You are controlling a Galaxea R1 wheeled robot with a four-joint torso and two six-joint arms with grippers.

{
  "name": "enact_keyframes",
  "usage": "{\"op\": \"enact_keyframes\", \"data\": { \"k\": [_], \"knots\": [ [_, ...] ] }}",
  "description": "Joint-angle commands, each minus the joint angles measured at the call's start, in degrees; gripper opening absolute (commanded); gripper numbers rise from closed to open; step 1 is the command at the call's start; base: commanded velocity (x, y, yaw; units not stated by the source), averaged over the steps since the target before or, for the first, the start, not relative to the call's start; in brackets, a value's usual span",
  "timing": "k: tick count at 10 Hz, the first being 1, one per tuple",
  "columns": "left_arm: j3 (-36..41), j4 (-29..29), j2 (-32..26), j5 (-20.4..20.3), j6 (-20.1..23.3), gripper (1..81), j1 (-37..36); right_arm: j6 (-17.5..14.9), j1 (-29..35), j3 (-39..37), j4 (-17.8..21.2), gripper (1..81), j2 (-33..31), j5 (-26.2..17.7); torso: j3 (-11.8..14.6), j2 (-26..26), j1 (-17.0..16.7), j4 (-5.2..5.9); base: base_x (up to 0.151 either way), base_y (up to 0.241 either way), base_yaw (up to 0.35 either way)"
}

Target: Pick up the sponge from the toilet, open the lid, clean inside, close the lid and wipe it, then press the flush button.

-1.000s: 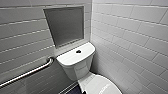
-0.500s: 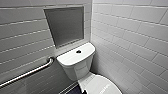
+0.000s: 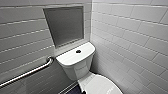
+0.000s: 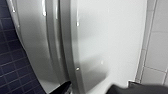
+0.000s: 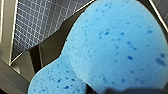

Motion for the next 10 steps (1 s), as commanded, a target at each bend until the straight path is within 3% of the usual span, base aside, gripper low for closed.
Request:
{"op": "enact_keyframes", "data": {
  "k": [1,5,10],
  "knots": [
    [8.3,-1.4,-1.0,-2.7,0.1,81.1,-11.6,-0.1,0.2,0.7,-0.8,1.0,-1.4,-3.3,0.0,0.0,0.0,0.0,0.0,0.0,0.0],
    [12.2,-1.4,-3.2,-3.0,-2.5,81.1,-12.8,-0.1,0.3,0.6,-0.7,1.0,-1.4,-3.3,0.0,0.0,0.0,0.0,0.0,0.0,0.0],
    [26.4,-1.3,-12.0,-9.1,-9.0,81.1,-13.4,-0.1,0.6,0.7,-0.7,1.0,-1.4,-3.3,-0.1,0.0,0.0,0.0,0.0,0.0,0.0]
  ]
}}
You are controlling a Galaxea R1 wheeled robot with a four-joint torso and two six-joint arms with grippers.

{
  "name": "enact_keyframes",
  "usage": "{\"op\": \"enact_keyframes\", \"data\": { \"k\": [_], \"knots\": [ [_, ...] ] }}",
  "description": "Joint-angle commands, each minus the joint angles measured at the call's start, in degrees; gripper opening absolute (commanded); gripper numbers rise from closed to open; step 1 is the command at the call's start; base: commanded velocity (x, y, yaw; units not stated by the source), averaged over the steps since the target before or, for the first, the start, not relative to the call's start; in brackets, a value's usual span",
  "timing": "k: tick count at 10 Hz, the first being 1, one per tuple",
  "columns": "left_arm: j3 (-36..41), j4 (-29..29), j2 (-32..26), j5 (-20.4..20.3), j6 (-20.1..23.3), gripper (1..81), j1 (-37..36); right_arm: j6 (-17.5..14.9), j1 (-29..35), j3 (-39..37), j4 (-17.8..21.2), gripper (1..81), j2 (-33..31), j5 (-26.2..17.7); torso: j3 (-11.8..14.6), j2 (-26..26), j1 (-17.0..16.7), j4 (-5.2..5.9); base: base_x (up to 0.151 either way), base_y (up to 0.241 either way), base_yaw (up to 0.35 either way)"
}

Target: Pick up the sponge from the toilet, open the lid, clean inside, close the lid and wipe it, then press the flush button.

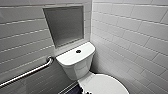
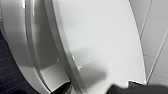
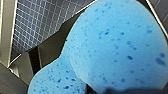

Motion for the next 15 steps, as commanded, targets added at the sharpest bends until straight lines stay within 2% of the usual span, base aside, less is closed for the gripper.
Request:
{"op": "enact_keyframes", "data": {
  "k": [1,3,7,8,9,10,11,12,15],
  "knots": [
    [11.7,-1.1,-4.6,-7.5,-4.2,81.1,-10.8,-0.1,0.1,0.9,-0.7,1.0,-1.2,-3.1,0.0,0.0,0.0,0.0,0.0,0.0,0.0],
    [17.1,-1.1,-8.8,-10.3,-7.3,81.1,-10.8,-0.1,0.2,0.9,-0.8,1.0,-1.2,-3.2,0.0,0.0,0.0,0.0,0.0,0.0,0.0],
    [20.6,-0.9,-13.1,-14.6,-13.8,81.1,-10.8,0.0,0.0,1.5,-0.5,1.0,-1.3,-3.1,0.0,0.0,0.0,0.0,0.0,0.0,0.0],
    [20.2,-0.9,-13.6,-14.6,-15.5,81.1,-10.8,0.0,0.0,1.6,-0.5,1.0,-1.3,-3.1,0.0,0.0,0.0,0.0,0.0,0.0,0.0],
    [19.6,-0.9,-13.8,-14.6,-16.5,81.1,-11.0,0.0,0.0,1.6,-0.5,1.0,-1.2,-3.1,2.4,0.0,0.0,0.0,0.0,0.0,0.0],
    [19.1,-0.9,-13.9,-14.6,-17.1,81.1,-11.3,0.0,-0.1,1.6,-0.5,1.0,-1.2,-3.1,3.1,0.0,0.0,0.0,0.0,0.0,0.0],
    [18.4,-0.9,-14.0,-14.6,-17.9,81.1,-11.5,0.0,-0.1,1.6,-0.5,1.0,-1.2,-3.1,0.9,0.0,0.0,0.0,0.0,0.0,0.0],
    [17.5,-0.9,-14.0,-14.6,-18.9,81.1,-11.6,0.0,-0.1,1.5,-0.5,1.0,-1.2,-3.1,2.0,0.0,0.0,0.0,0.0,0.0,0.0],
    [13.7,-0.9,-14.5,-14.6,-23.5,81.1,-13.5,0.0,-0.1,1.5,-0.5,1.0,-1.1,-3.1,2.6,0.0,0.0,0.0,0.0,0.0,0.0]
  ]
}}
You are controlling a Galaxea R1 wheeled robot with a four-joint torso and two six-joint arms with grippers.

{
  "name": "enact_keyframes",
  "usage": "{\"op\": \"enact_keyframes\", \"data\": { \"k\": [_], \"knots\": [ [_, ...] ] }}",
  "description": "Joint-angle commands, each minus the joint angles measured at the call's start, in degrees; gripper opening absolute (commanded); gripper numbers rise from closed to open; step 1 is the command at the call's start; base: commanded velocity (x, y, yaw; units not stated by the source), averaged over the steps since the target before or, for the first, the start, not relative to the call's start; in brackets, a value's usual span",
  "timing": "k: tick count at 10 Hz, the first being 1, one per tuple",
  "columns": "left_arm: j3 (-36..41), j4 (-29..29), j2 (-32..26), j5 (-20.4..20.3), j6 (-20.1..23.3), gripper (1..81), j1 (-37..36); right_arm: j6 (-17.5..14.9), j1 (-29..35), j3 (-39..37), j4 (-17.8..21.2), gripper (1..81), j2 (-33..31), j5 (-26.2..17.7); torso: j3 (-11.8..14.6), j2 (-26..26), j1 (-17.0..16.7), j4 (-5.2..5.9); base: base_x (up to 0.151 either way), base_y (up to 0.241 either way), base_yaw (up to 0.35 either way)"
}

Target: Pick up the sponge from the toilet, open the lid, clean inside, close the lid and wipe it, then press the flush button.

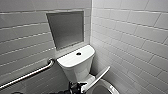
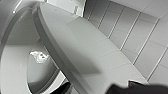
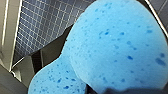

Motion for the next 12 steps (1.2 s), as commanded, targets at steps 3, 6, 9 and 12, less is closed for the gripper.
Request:
{"op": "enact_keyframes", "data": {
  "k": [3,6,9,12],
  "knots": [
    [-3.5,0.4,-5.9,-0.8,-8.9,81.1,-14.5,0.0,0.0,1.3,-0.6,1.0,-1.0,-3.1,0.0,0.0,0.0,0.0,0.0,0.0,0.0],
    [-2.3,0.9,-13.0,-2.3,-10.5,81.1,-14.1,0.0,0.0,1.4,-0.6,1.0,-1.0,-3.1,0.0,0.0,0.0,0.0,0.0,0.0,0.0],
    [4.7,12.2,-16.7,0.5,-9.8,81.1,-7.9,0.0,0.3,1.9,-0.6,1.0,-1.3,-3.1,0.0,0.0,0.0,0.0,0.0,0.0,0.0],
    [16.2,41.6,-22.5,8.7,-9.7,81.1,0.9,-0.1,0.5,4.5,-1.1,1.0,-2.7,-3.1,0.0,0.0,0.0,0.0,0.0,0.0,0.0]
  ]
}}
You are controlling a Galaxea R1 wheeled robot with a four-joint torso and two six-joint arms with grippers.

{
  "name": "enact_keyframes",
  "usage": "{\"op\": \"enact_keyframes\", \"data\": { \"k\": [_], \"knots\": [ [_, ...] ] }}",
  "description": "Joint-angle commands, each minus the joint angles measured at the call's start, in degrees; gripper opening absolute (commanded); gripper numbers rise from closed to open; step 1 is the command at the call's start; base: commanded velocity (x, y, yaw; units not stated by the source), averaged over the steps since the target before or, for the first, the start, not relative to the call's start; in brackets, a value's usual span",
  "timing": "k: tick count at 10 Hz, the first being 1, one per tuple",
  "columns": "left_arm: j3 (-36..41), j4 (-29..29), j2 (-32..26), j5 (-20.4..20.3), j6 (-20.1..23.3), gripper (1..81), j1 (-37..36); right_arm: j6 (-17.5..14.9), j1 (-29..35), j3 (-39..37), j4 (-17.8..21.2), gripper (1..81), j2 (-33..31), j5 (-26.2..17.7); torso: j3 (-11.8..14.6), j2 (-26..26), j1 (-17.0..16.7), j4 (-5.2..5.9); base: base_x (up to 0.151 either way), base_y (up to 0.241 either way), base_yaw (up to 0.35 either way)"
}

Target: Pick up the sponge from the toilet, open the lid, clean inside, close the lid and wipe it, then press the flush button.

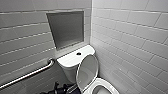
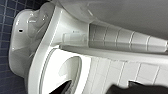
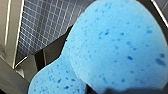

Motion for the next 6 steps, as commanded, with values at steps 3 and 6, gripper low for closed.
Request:
{"op": "enact_keyframes", "data": {
  "k": [3,6],
  "knots": [
    [14.3,38.2,-14.0,5.2,0.1,81.1,12.5,0.0,0.8,7.0,-0.7,1.0,-4.5,-2.5,0.0,0.0,0.0,0.0,0.0,0.0,0.0],
    [11.5,54.1,-11.3,4.4,0.5,81.1,28.6,1.2,2.4,14.8,-0.5,1.0,-11.2,-1.8,0.0,0.0,0.0,0.0,0.0,0.0,0.0]
  ]
}}
